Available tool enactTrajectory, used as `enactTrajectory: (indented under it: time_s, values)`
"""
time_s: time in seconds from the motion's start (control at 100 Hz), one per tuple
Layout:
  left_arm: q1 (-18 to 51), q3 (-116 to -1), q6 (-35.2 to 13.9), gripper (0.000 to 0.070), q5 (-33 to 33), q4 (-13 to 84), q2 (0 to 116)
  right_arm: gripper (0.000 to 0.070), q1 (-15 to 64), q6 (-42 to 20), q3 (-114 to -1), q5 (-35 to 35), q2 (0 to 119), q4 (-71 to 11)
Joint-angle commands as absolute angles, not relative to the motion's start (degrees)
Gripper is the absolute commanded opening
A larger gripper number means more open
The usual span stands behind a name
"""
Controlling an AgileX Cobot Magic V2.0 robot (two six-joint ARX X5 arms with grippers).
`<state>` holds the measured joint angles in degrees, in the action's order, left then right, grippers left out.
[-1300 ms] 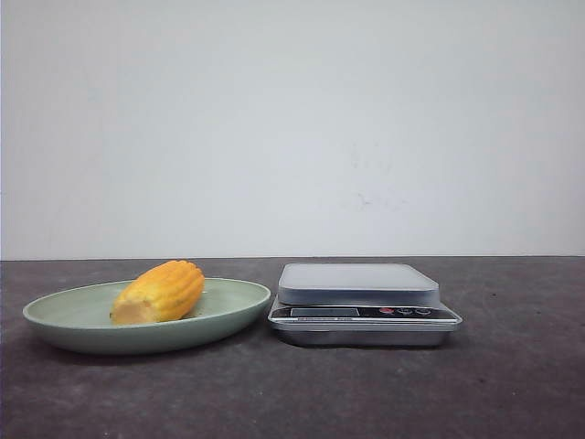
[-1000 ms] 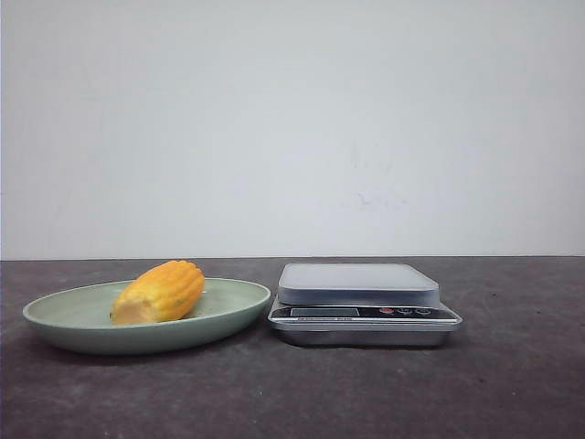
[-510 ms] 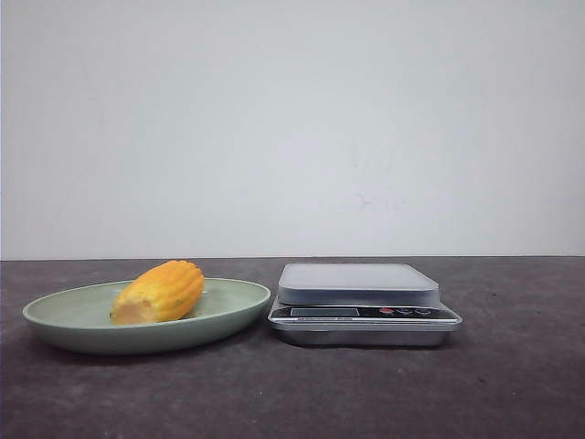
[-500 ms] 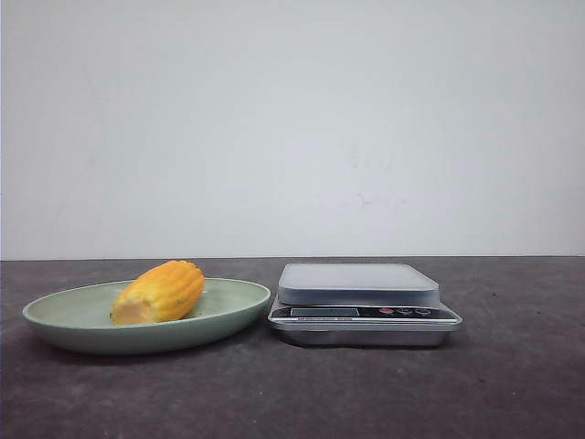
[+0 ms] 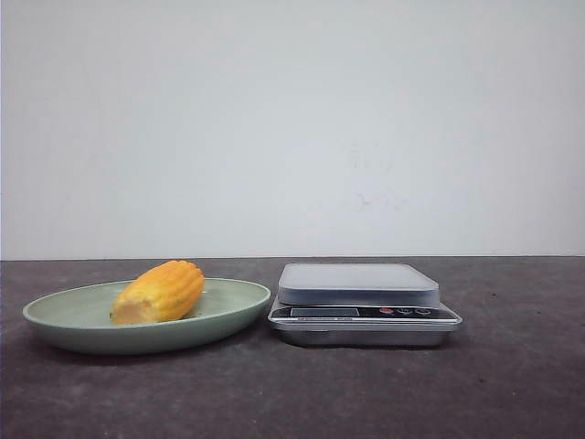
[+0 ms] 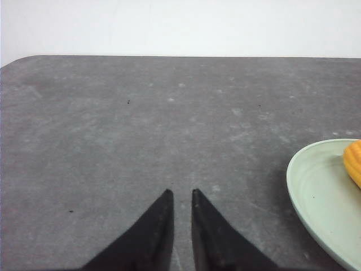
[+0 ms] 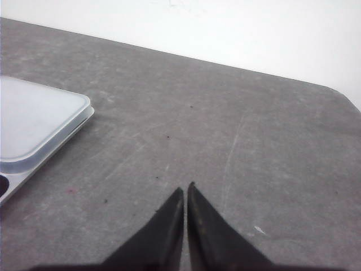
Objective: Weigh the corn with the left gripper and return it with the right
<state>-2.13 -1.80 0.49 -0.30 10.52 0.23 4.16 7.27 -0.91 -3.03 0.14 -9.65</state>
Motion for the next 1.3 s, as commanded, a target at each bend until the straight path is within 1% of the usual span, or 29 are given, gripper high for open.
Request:
enactTrajectory:
  time_s: [0.0,0.14,0.22,0.26,0.29,0.34,0.38,0.39,0.45,0.49,0.56,0.6,0.65,0.74,0.81,0.85,0.94,1.02,1.13,1.29]
  values:
    - [-2.3,-0.8,0.4,0.0016,-0.4,10.8,0.2,0.0003,4.4,7.5,-0.8,-3.0,0.2,-9.0]
    - [-2.2,-0.8,0.4,0.0016,-0.4,10.6,0.2,0.0003,4.4,7.4,-0.8,-3.2,0.2,-9.0]
    - [-2.2,-0.8,0.4,0.0016,0.0,10.7,0.2,0.0003,4.4,7.4,-0.8,-3.2,0.2,-7.0]
    - [-2.2,-0.8,0.3,0.0016,0.0,10.6,0.2,0.0003,4.4,6.3,-0.8,-3.2,0.2,-5.7]
    - [-2.2,-0.8,-0.6,0.0016,0.4,10.7,0.2,0.0003,4.4,4.9,-0.8,-3.4,0.2,-4.8]
    - [-2.2,-0.8,-5.0,0.0016,2.2,10.7,0.2,0.0003,4.4,1.7,-0.8,-4.4,0.2,-3.8]
    - [-2.2,-0.8,-10.9,0.0016,4.3,10.7,0.2,0.0003,4.4,-0.4,-0.8,-4.6,0.2,-3.0]
    - [-2.2,-0.8,-13.5,0.0016,5.1,10.7,0.2,0.0003,4.4,-1.2,-0.8,-4.5,0.2,-2.8]
    - [-2.2,-1.0,-21.1,0.0016,7.4,10.7,0.2,0.0003,4.4,-3.5,-0.8,-4.5,0.2,-1.9]
    - [-2.2,-1.0,-24.9,0.0016,8.5,10.7,0.2,0.0003,4.4,-5.4,-0.8,-4.5,0.2,-1.5]
    - [-2.2,-1.3,-30.0,0.0016,10.9,10.8,0.2,0.0003,4.4,-9.6,-0.8,-4.5,0.2,-1.1]
    - [-2.2,-1.4,-31.5,0.0015,12.4,10.8,0.2,0.0003,4.4,-12.2,-0.8,-4.6,0.2,-0.8]
    - [-2.2,-1.5,-33.9,0.0015,15.1,10.9,0.2,0.0003,4.4,-16.8,-0.9,-5.0,0.2,0.3]
    - [-2.2,-2.7,-40.4,0.0013,20.9,10.8,0.2,0.0003,4.4,-25.1,-2.6,-7.7,0.2,1.3]
    - [-2.2,-4.2,-44.3,0.0013,23.9,10.8,0.2,0.0003,4.4,-27.6,-5.2,-10.0,0.3,1.2]
    - [-2.2,-5.4,-45.5,0.0014,25.4,10.9,0.2,0.0003,4.4,-28.1,-6.9,-11.8,0.3,1.2]
    - [-2.2,-9.8,-46.0,0.0014,27.2,11.7,0.3,0.0003,4.4,-27.7,-12.0,-14.6,1.0,0.0]
    - [-2.2,-15.4,-45.1,0.0014,27.2,13.1,0.8,0.0003,4.4,-25.6,-17.6,-15.8,2.8,-2.6]
    - [-2.2,-24.3,-39.9,0.0014,27.2,15.2,3.1,0.0003,4.4,-22.5,-25.2,-17.5,7.0,-5.6]
    - [-2.2,-38.6,-30.9,0.0015,27.2,22.2,9.6,0.0003,4.4,-18.4,-36.1,-19.8,13.6,-10.6]
